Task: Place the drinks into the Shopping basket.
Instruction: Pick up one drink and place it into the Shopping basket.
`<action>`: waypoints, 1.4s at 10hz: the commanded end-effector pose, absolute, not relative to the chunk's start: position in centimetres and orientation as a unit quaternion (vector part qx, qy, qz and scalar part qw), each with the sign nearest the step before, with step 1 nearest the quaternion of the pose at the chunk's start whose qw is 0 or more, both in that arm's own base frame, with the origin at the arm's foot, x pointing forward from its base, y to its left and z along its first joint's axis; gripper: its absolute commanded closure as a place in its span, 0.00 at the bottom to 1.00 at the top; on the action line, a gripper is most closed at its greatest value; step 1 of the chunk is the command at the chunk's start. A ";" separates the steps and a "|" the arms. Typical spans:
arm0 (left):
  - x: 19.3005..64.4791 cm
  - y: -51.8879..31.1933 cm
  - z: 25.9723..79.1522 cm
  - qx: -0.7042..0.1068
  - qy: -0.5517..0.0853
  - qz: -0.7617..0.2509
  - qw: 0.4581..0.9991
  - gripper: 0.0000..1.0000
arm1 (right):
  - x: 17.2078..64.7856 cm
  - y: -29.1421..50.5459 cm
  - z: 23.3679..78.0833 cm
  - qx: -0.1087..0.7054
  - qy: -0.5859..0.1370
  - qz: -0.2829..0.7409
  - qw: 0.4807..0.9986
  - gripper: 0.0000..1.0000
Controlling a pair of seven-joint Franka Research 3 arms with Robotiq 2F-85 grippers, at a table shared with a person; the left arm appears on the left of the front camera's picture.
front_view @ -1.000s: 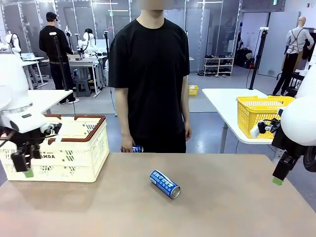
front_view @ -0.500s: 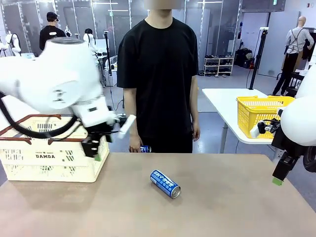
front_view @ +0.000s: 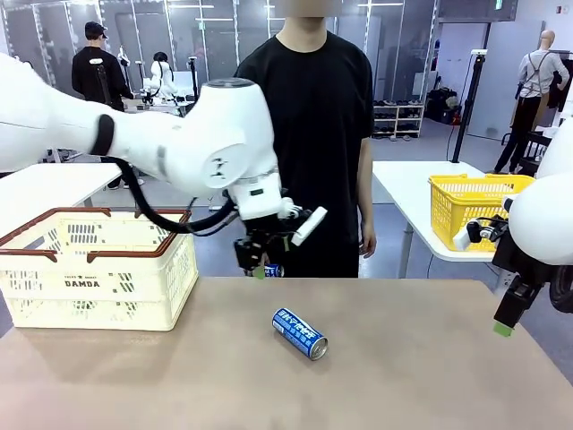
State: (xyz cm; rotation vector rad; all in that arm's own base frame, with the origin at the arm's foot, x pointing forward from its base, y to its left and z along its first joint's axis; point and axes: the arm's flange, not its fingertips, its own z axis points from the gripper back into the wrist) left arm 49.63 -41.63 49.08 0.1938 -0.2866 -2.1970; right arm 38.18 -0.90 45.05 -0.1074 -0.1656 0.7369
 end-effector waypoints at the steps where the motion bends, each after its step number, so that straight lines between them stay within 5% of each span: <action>1: 51.3 -44.8 48.9 0.062 -0.087 -0.911 0.399 0.10 | 38.1 -0.7 45.0 -0.052 -0.081 0.353 0.931 0.00; 14: 50.7 -46.4 44.8 0.028 -0.075 -0.930 0.360 0.10 | 38.1 -0.7 45.0 -0.052 -0.081 0.353 0.931 0.00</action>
